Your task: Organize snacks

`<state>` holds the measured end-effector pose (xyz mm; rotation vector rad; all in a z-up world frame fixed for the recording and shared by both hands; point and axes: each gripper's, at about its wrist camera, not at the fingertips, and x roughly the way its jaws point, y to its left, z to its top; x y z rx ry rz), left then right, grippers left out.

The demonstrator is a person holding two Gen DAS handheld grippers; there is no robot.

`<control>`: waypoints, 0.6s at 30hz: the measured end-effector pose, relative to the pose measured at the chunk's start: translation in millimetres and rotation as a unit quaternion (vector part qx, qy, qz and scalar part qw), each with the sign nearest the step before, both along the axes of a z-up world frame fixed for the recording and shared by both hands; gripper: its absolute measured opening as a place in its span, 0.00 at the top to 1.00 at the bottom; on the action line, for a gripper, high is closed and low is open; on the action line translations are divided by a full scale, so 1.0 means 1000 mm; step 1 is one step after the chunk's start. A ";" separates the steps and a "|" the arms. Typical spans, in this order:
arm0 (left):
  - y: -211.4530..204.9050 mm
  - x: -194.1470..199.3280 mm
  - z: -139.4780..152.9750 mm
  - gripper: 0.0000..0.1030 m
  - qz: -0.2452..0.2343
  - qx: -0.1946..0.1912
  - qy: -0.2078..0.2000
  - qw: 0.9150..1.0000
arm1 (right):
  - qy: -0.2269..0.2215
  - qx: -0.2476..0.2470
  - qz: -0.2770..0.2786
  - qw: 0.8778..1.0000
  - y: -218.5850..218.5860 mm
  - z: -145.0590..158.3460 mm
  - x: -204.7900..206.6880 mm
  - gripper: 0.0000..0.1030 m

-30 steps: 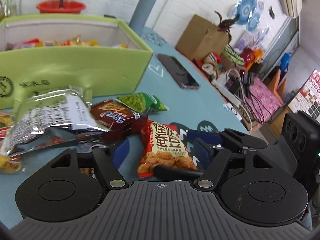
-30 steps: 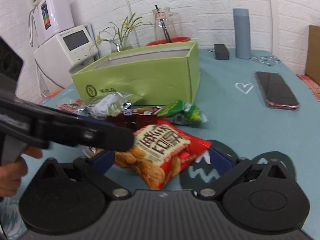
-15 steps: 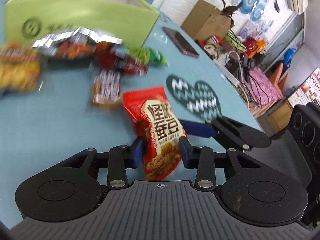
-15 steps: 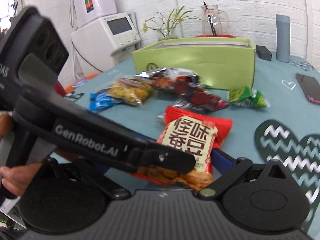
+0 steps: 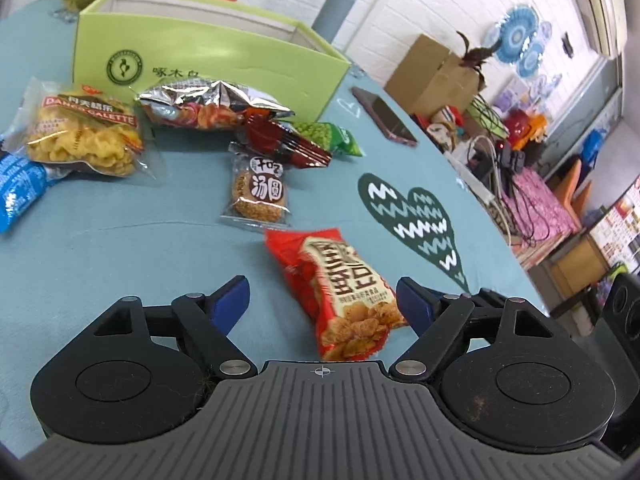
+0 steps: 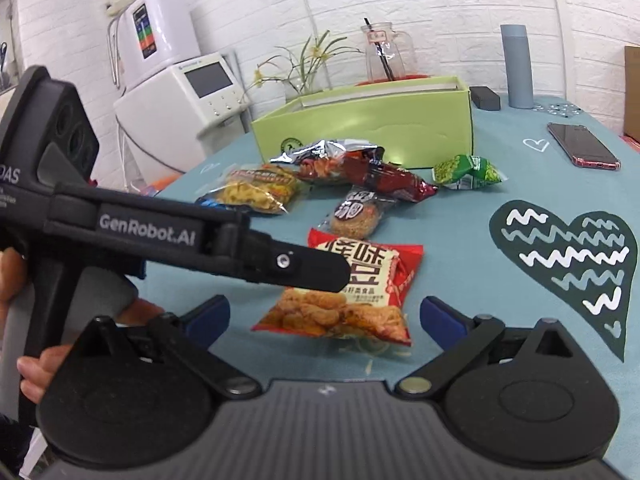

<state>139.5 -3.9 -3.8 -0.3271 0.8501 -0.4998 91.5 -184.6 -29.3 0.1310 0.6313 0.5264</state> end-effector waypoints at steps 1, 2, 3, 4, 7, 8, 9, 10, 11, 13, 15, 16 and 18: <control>0.001 0.004 -0.001 0.35 0.002 -0.007 0.005 1.000 | 0.000 0.001 -0.002 1.000 0.001 0.000 0.003 0.03; 0.002 0.008 -0.002 0.35 0.002 -0.015 0.011 1.000 | 0.002 0.005 -0.005 1.000 0.002 0.000 0.007 0.03; 0.001 0.012 -0.004 0.36 0.002 -0.022 0.016 1.000 | 0.004 0.009 -0.007 1.000 0.003 0.000 0.011 0.03; 0.001 0.017 -0.006 0.37 0.001 -0.026 0.021 0.999 | 0.008 0.012 -0.010 1.000 0.005 -0.001 0.015 0.03; -0.003 0.024 -0.013 0.42 -0.006 -0.026 0.028 0.999 | 0.019 0.006 -0.016 1.000 0.010 -0.008 0.021 0.03; -0.005 0.023 -0.013 0.46 -0.011 -0.019 0.022 1.000 | 0.026 -0.003 -0.009 1.000 0.010 -0.012 0.021 0.08; -0.006 0.021 -0.014 0.68 -0.019 -0.012 0.019 1.000 | 0.013 -0.014 -0.009 1.000 0.011 -0.013 0.017 0.27; -0.006 0.020 -0.017 0.79 -0.037 -0.024 0.023 0.999 | 0.005 -0.028 -0.006 1.000 0.013 -0.013 0.012 0.28; -0.004 0.019 -0.021 0.79 -0.048 -0.042 0.031 0.998 | 0.003 -0.039 -0.007 0.999 0.014 -0.012 0.008 0.31; -0.003 0.015 -0.023 0.81 -0.051 -0.050 0.028 0.997 | 0.001 -0.048 -0.006 0.999 0.014 -0.010 0.004 0.35; -0.003 0.016 -0.019 0.81 -0.047 -0.049 0.031 0.997 | 0.009 -0.034 -0.005 0.999 0.010 -0.007 0.009 0.36; -0.004 0.018 -0.015 0.81 -0.046 -0.050 0.030 0.997 | 0.008 -0.033 -0.004 0.999 0.009 -0.004 0.011 0.36; -0.002 0.028 -0.005 0.81 -0.045 -0.059 0.025 0.997 | -0.007 -0.033 -0.004 0.999 0.009 0.008 0.019 0.36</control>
